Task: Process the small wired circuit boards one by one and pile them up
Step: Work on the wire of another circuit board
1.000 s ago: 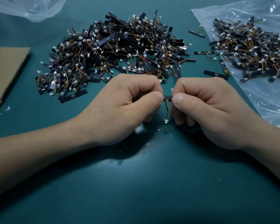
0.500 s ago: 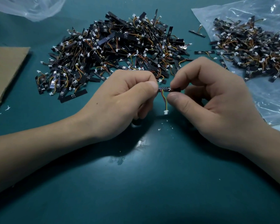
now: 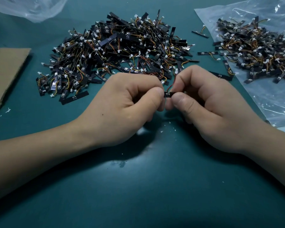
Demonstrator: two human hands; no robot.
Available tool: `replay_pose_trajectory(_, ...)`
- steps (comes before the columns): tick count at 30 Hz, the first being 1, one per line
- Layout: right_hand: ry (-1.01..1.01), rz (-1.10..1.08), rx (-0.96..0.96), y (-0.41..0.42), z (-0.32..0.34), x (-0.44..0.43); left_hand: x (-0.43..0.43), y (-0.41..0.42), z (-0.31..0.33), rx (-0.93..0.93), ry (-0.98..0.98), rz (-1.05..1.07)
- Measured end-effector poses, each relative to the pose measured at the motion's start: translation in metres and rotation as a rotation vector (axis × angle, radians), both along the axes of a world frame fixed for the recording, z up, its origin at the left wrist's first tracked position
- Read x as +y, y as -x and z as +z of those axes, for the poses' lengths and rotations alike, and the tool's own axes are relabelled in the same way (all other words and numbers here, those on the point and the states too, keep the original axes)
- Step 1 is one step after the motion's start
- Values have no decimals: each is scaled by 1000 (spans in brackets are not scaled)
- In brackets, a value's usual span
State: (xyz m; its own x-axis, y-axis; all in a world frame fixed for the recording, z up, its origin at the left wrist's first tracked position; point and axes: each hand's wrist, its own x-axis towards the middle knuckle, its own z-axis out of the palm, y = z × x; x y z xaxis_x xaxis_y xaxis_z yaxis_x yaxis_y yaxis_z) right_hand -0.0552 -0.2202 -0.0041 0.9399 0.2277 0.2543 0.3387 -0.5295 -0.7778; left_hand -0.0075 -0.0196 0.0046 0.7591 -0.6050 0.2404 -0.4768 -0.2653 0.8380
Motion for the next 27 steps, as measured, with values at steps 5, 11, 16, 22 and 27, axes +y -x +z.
replay_pose_trajectory(5, -11, 17, -8, 0, 3, 0, 0, 0, 0, -25, 2, 41)
replay_pose_trajectory(11, -84, -21, -21, 1, 4, 0, 0, -2, -3, 48, 54, 25)
replay_pose_trajectory(16, -58, -25, -33, 1, 3, 0, 1, -4, -3, 31, 53, 35)
replay_pose_trajectory(22, -115, -47, -16, 1, 4, 0, 0, -4, -4, 87, 94, 28)
replay_pose_trajectory(27, -114, -52, -3, 0, 4, 0, 1, -5, -5, 79, 93, 27)
